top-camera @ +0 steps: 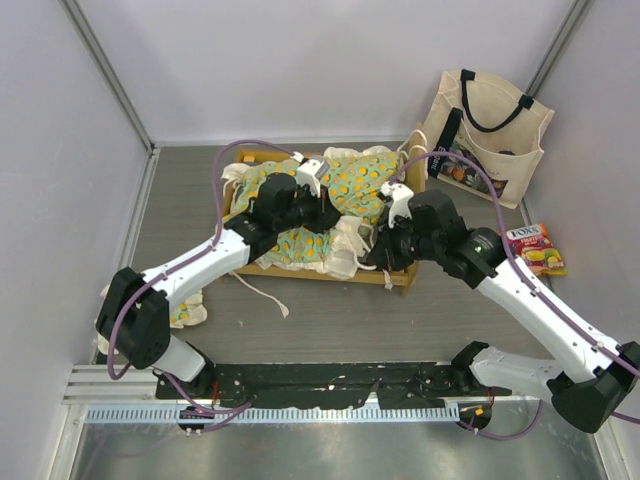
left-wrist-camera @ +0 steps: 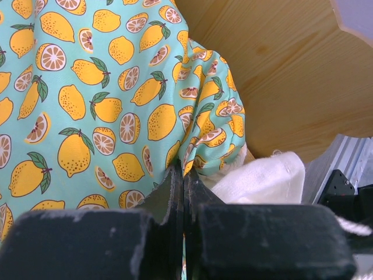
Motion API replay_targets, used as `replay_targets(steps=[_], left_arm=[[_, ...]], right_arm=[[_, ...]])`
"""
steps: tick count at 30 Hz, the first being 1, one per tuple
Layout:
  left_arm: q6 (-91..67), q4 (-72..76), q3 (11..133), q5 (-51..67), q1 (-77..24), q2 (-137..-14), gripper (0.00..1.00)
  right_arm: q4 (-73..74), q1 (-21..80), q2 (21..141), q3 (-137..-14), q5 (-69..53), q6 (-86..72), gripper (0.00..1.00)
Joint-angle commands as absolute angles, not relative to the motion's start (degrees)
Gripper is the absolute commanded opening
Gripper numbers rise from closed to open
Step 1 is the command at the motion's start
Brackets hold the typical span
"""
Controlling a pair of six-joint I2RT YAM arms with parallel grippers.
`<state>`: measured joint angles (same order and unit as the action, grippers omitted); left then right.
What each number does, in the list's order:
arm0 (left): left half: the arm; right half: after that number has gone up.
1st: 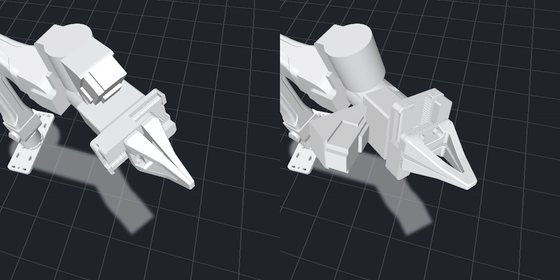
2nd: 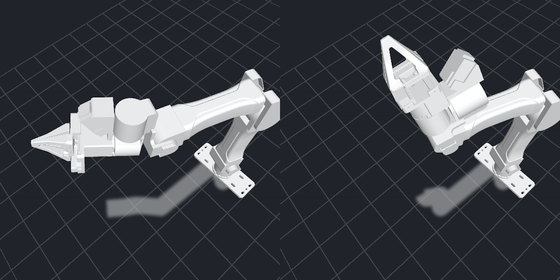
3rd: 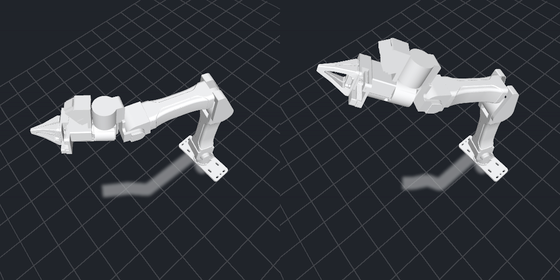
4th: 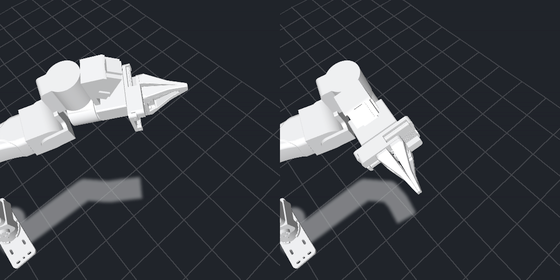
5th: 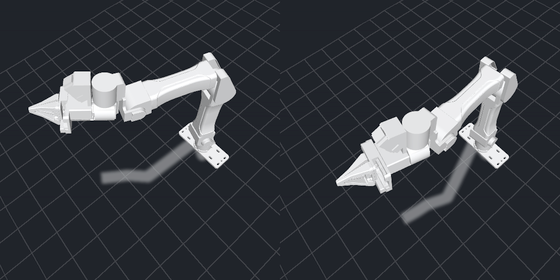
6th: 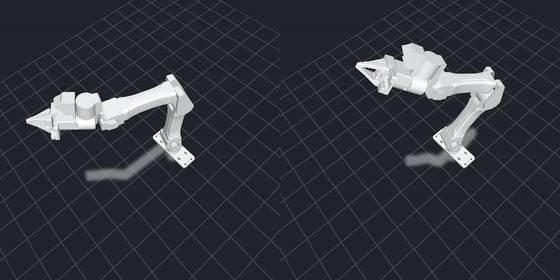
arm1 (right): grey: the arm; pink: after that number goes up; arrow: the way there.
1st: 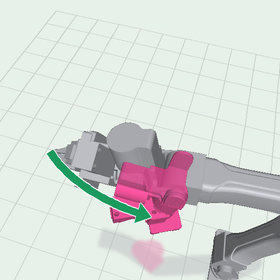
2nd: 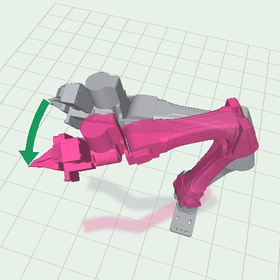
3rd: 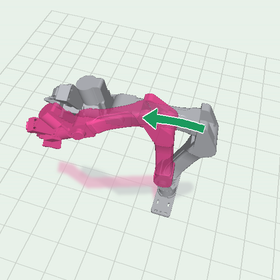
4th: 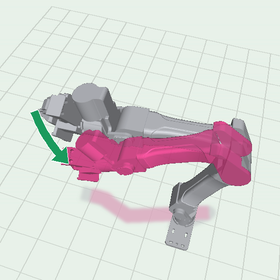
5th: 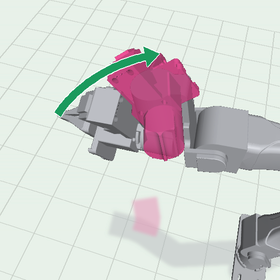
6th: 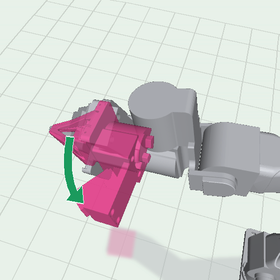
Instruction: Set up the pet bed
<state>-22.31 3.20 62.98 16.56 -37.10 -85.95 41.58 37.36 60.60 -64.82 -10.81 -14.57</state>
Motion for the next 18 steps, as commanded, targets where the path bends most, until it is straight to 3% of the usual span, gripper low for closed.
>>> replay_targets(steps=[1, 5, 8, 13, 18], left_arm=[[-20.83, 4.31, 65.04, 12.92, -35.60, -86.92, 0.00], [-20.57, 4.13, 65.57, 13.18, -35.51, -87.45, 0.00], [-20.48, 4.04, 65.92, 13.53, -35.33, -87.89, 0.00], [-20.39, 4.04, 65.83, 13.80, -35.16, -87.98, 0.00], [-20.30, 3.87, 65.22, 14.06, -35.16, -87.45, 0.00]], right_arm=[[47.90, 38.58, 62.84, -63.99, -25.12, -9.76, 0.02], [50.70, 41.12, 63.98, -62.75, -28.47, -7.21, 0.06], [52.29, 42.01, 65.04, -62.58, -29.01, -6.15, 0.25], [52.82, 42.54, 65.92, -63.19, -26.55, -6.50, 0.44], [51.25, 42.54, 65.74, -67.57, -0.34, -12.56, 0.45]])
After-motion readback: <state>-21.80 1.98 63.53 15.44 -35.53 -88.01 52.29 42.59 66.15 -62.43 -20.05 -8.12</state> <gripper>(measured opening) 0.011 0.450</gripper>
